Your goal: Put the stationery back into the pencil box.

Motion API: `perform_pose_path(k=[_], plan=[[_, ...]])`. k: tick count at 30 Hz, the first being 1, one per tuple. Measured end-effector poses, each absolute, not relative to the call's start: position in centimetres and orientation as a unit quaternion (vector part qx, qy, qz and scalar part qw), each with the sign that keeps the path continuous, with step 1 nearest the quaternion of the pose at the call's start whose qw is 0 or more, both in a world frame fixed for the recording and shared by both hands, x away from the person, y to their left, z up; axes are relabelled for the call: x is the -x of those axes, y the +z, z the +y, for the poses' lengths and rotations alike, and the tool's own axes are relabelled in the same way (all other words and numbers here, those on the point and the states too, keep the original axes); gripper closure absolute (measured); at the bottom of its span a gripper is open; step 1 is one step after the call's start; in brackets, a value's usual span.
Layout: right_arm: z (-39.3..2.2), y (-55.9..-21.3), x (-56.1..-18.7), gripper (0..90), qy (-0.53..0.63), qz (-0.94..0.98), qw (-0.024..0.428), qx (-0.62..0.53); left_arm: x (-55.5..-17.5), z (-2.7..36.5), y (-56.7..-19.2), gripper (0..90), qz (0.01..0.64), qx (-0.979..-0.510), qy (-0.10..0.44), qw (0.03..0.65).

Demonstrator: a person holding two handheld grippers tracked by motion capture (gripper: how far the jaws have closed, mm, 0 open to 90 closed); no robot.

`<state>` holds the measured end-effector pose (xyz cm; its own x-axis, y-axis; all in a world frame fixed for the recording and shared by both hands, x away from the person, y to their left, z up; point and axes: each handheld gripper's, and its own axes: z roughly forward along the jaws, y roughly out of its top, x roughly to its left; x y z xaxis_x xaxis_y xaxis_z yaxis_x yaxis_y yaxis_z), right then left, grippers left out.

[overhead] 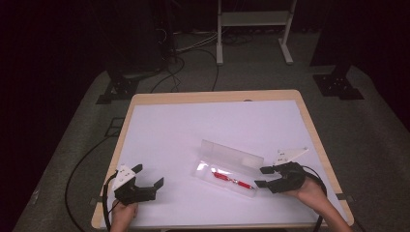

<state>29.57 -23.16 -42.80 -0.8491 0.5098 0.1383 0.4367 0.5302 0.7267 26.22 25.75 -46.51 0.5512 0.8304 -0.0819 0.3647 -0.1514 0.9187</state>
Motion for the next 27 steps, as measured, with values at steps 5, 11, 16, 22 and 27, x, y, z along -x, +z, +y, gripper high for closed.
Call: perform_pose_path(k=[5,11,16,22,27], plan=[[-23.6,-42.9,-29.4,41.0,0.401,0.873,0.049,-0.273,-26.2,25.8,-46.5,0.0,0.413,-0.723,0.231,0.503],[-24.3,-42.9,-29.2,37.2,0.398,0.870,0.058,-0.285,-26.2,25.7,-46.5,0.0,0.413,-0.724,0.231,0.502],[-24.8,-43.1,-29.1,35.6,0.402,0.866,0.060,-0.293,-26.2,25.7,-46.5,0.0,0.413,-0.724,0.232,0.502],[-25.5,-43.3,-28.8,34.6,0.403,0.863,0.061,-0.298,-26.2,25.7,-46.5,0.0,0.412,-0.725,0.231,0.501],[-26.1,-43.5,-28.5,34.0,0.403,0.860,0.061,-0.306,-26.2,25.7,-46.5,0.0,0.413,-0.724,0.232,0.501]])
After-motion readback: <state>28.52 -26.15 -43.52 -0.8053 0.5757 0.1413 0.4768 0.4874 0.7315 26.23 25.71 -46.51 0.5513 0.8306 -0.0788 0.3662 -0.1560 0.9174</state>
